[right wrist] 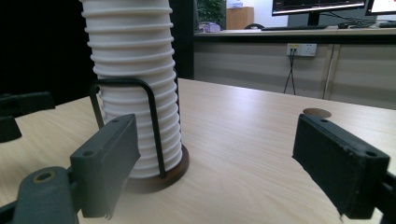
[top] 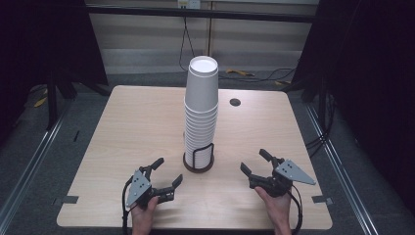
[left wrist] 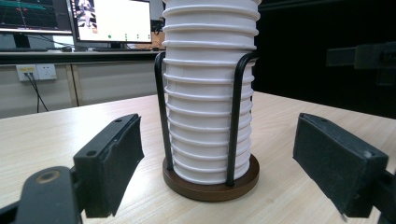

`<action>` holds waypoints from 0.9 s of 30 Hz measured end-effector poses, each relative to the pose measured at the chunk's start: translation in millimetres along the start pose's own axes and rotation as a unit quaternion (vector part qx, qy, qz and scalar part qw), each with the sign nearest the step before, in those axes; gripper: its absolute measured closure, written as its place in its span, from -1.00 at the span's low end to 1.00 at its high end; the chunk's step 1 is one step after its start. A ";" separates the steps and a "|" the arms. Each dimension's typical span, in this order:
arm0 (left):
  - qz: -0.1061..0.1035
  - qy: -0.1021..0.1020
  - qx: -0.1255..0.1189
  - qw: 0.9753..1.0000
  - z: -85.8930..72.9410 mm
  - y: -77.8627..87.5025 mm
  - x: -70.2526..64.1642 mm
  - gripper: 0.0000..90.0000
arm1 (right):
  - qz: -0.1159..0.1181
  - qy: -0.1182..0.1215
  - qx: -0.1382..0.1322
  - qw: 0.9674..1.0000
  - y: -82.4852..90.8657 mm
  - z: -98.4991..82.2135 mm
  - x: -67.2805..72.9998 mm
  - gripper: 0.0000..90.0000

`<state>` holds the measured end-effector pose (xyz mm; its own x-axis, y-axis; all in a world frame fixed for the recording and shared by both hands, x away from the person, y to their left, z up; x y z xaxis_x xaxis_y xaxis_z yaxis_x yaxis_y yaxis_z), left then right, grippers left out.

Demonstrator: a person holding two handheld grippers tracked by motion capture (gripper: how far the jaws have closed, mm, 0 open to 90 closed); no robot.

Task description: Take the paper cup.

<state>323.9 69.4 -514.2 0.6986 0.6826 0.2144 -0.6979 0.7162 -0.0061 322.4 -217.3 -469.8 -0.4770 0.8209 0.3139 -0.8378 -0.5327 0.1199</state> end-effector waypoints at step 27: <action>-0.001 -0.002 0.001 1.000 -0.1 0.2 0.1 -0.65 | 0.073 0.021 0.050 0.996 -25.5 42.1 32.9 -0.65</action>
<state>323.8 69.6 -514.3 0.7001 0.6801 0.2175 -0.6960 0.7180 -0.0044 339.3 -185.4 -422.9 -0.6039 0.7403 0.2953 -0.7296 -0.6626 0.1691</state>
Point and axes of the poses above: each handheld gripper's, and its own axes: y roughly backward along the jaws, z roughly out of its top, x roughly to its left, the point moved 8 cm from there along -y, roughly forward along the jaws, and after that the axes turned 15 degrees about -y, right-handed, at the moved point
